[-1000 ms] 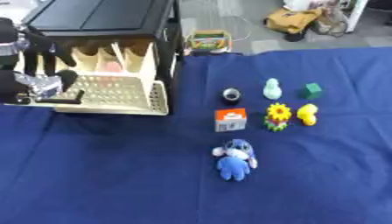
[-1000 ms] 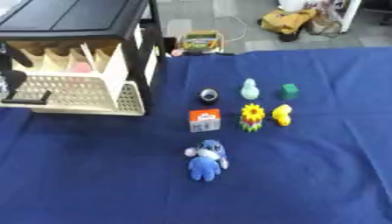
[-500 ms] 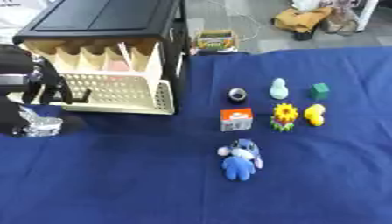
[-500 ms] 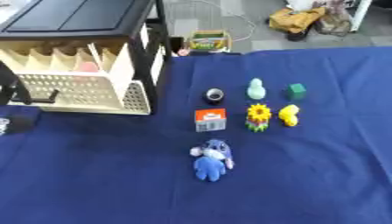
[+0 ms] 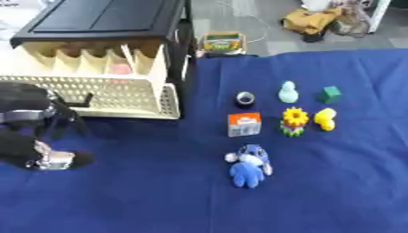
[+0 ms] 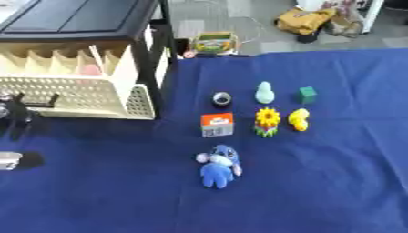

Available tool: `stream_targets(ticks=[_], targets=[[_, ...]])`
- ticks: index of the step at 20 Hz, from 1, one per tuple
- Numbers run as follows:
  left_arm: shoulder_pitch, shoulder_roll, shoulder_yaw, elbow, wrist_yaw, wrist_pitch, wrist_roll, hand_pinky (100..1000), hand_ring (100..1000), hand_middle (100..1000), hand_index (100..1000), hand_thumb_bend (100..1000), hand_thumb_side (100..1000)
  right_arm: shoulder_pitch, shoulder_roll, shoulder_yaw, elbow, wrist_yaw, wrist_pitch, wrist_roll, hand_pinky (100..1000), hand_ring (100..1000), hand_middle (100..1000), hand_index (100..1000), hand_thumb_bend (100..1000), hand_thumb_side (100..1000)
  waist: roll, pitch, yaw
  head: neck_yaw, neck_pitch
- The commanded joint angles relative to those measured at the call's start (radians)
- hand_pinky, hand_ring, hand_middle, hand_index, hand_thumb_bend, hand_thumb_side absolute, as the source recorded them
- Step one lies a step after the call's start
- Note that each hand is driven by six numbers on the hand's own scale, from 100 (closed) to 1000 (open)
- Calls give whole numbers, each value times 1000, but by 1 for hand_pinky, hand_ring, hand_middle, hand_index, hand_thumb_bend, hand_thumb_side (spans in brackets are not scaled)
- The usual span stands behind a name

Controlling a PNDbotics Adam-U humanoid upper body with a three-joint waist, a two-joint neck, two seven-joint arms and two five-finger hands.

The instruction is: Pick up objects from table and place into drawer.

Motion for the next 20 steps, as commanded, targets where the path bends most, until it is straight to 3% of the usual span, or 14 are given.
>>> stream_targets(ticks=[1,9,20], targets=[[-1,32,6,-7,4,48,0,337,552,598,867,441,1000,-10,-14,-16,-15,3,5,-6,691,660,601,745,149,687,-4,-13,-2,6,-12],[24,33,-1,3,-20,140,0,323,575,582,899,431,1000,-6,-9,-20,-15,8,5,-7,690,659,600,743,158,679,-7,-7,-7,14,-19],[4,4,12,77,-76,158,0,312,564,565,898,412,1000,-1,1,-28,-15,10,5,-13,690,657,598,741,161,660,-8,1,-12,20,-29]])
